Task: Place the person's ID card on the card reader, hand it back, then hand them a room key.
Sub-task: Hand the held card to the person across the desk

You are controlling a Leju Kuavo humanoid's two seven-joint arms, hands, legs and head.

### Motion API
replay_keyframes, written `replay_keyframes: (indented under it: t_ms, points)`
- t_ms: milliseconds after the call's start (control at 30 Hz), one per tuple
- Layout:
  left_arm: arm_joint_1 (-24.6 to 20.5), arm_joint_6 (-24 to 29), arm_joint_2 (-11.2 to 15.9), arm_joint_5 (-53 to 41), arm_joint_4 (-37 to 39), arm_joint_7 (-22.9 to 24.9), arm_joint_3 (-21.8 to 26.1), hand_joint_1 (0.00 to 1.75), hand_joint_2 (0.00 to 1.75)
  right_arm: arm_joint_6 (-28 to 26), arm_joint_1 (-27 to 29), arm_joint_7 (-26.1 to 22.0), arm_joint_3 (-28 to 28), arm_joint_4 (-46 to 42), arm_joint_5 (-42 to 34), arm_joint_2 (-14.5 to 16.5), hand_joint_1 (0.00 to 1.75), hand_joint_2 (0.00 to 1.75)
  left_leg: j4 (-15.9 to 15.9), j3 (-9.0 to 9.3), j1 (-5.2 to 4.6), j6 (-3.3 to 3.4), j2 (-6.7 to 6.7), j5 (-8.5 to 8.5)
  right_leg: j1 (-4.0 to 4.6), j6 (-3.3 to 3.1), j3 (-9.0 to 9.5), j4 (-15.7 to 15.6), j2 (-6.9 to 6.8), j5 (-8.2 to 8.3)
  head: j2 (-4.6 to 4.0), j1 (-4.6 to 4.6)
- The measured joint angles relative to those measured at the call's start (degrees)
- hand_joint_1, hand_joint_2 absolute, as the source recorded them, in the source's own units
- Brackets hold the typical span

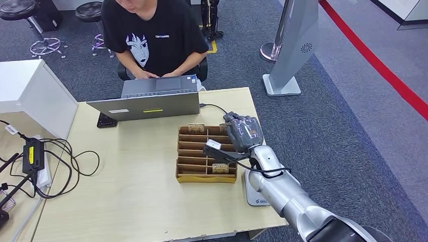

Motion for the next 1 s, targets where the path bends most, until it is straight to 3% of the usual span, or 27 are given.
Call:
replay_keyframes:
  t_ms: [267, 467, 700, 800, 900, 1000]
  points:
    - [0.3, 0.1, 0.0, 0.3, 0.0, -0.6, 0.0, 0.00, 1.75, 0.2, 1.9, -1.2, -1.4, -9.4, -1.4, -1.4, 1.48, 1.75, 0.0, -0.01, 0.00, 0.00, 0.01, 0.00, 0.00, 0.00, -0.03, 0.0, 0.01, 0.00, 0.00, 0.00]
    - [0.6, 0.2, 0.0, 0.5, 0.0, -0.7, 0.0, 0.00, 1.75, 2.0, 3.4, -1.2, -2.3, -17.0, -1.9, -2.9, 1.51, 1.75, 0.0, -0.01, 0.00, 0.00, 0.01, 0.00, 0.00, 0.00, -0.03, 0.0, 0.01, 0.00, 0.00, -0.01]
    - [0.6, 0.2, 0.0, 0.5, 0.0, -0.7, 0.0, 0.00, 1.75, 2.2, 4.3, -1.2, -2.3, -19.5, -1.9, -3.4, 1.53, 1.75, 0.0, -0.01, 0.00, 0.00, 0.01, 0.00, 0.00, 0.00, -0.03, 0.0, 0.01, 0.00, 0.00, -0.01]
    - [0.6, 0.2, 0.0, 0.4, 0.0, -0.7, 0.0, 0.00, 1.75, 2.5, 4.3, -1.3, -2.3, -19.8, -1.9, -3.4, 1.66, 1.75, 0.0, -0.02, 0.00, 0.00, 0.01, 0.00, 0.00, 0.00, -0.03, 0.0, 0.01, 0.00, 0.00, -0.01]
    - [0.5, -0.1, 0.0, -0.5, 0.0, -0.5, 0.0, 0.00, 1.75, 5.8, 2.6, -0.8, -2.2, -19.4, -2.4, -3.2, 1.75, 1.75, 0.0, -0.06, 0.00, 0.00, 0.02, 0.00, 0.00, 0.00, -0.04, 0.0, 0.02, 0.01, 0.00, 0.00]
    - [-0.1, -0.5, 0.0, -1.8, 0.0, 0.2, 0.0, 0.00, 1.75, 11.4, -3.7, 1.8, -1.7, -16.0, -3.3, -2.0, 1.75, 1.75, 0.0, -0.07, 0.00, 0.00, 0.07, 0.06, -0.01, 0.00, -0.09, 0.0, 0.10, 0.09, 0.00, -0.01]
